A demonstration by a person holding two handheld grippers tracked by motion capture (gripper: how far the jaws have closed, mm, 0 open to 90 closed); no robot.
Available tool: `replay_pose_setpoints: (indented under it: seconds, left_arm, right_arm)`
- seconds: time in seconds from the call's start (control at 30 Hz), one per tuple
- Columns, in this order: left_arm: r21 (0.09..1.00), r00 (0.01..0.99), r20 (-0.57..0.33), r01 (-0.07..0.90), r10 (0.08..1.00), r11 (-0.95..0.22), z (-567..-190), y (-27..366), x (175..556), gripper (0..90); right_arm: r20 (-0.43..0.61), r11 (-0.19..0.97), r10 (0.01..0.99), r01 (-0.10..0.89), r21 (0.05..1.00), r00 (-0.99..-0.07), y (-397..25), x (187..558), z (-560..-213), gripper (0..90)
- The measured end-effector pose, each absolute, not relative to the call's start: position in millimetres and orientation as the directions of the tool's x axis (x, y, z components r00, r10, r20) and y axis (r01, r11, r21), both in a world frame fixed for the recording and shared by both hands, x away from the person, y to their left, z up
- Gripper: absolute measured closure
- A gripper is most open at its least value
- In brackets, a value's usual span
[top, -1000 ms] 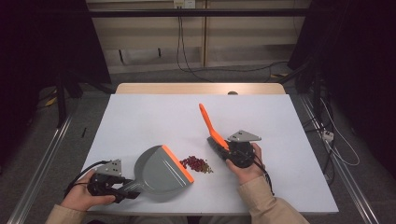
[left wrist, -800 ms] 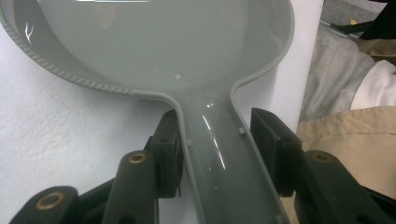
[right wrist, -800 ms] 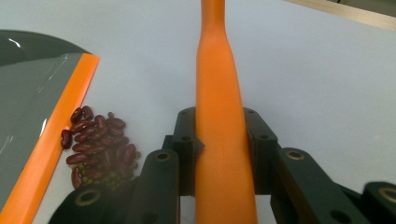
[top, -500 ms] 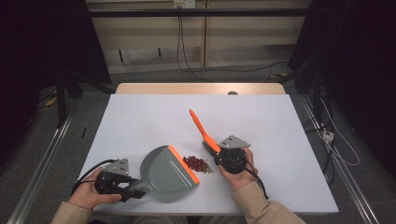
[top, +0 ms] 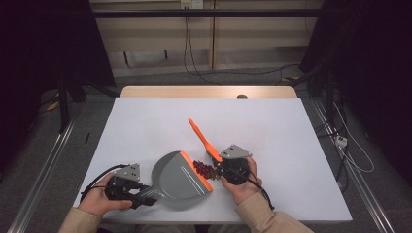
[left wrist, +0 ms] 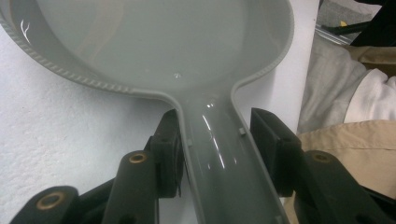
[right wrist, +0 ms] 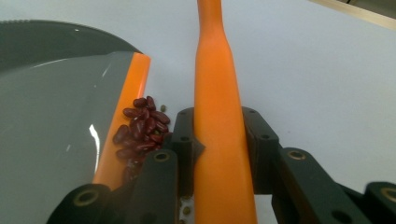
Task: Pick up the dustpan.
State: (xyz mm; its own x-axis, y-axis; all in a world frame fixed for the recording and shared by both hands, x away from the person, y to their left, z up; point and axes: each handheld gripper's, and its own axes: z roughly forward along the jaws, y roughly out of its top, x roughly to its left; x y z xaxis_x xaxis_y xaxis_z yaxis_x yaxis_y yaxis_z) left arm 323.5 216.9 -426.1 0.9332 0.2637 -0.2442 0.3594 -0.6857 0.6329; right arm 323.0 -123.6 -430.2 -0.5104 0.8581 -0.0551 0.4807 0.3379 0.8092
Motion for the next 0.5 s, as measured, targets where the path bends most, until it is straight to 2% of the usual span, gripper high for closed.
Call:
replay_pose_setpoints:
  seconds: [0.5]
  left_arm:
    - [0.631,0.932,-0.249,0.363,0.264,-0.685,-427,216,324,56.8]
  right_arm:
    - [-0.037,0.326,0.859,0.490,0.808,-0.510,-110,317,-432,70.0]
